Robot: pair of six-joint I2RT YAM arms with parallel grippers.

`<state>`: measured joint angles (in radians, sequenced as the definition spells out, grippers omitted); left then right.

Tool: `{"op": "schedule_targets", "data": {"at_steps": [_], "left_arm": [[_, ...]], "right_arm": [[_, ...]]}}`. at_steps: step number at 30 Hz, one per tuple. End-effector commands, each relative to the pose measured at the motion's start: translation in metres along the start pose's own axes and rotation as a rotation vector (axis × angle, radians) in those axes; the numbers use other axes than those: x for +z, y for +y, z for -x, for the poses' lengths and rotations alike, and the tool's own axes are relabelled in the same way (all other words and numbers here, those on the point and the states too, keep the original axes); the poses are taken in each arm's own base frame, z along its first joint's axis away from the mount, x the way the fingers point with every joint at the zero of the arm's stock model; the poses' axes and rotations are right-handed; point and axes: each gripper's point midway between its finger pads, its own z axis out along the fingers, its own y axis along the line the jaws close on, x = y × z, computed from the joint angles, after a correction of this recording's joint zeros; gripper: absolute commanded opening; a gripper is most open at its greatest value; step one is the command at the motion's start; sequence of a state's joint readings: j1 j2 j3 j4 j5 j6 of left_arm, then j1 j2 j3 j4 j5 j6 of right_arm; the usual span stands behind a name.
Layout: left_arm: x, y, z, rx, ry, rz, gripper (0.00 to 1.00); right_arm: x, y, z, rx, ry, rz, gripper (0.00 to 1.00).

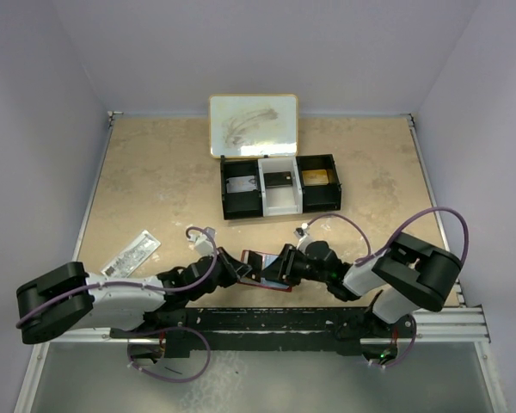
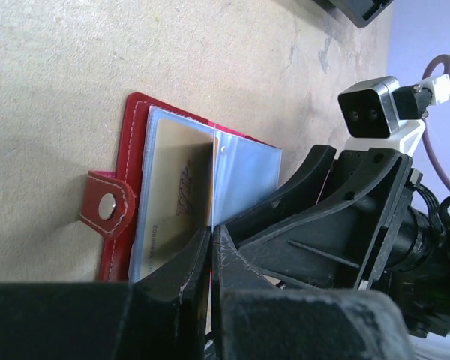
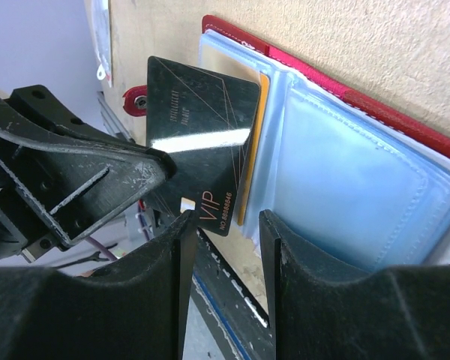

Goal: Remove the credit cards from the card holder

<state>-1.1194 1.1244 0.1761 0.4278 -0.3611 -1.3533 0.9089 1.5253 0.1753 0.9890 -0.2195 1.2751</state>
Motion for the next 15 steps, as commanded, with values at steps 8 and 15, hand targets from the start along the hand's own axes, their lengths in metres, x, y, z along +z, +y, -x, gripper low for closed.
{"op": "schedule_targets", "data": {"at_steps": [8,15], "left_arm": [[0.0,-0.0225,0.0075,-0.158,-0.036,-0.115,0.0],[0.003,-0.0219,0.0045,-0.19,-0.028,-0.126,0.0]], "right_arm": [[0.0011,0.0201,0.0016,0.027,-0.005,0.095,0.43],[-0.0002,0.0154,-0.001,0.051,0.0,0.092,0.42]]}}
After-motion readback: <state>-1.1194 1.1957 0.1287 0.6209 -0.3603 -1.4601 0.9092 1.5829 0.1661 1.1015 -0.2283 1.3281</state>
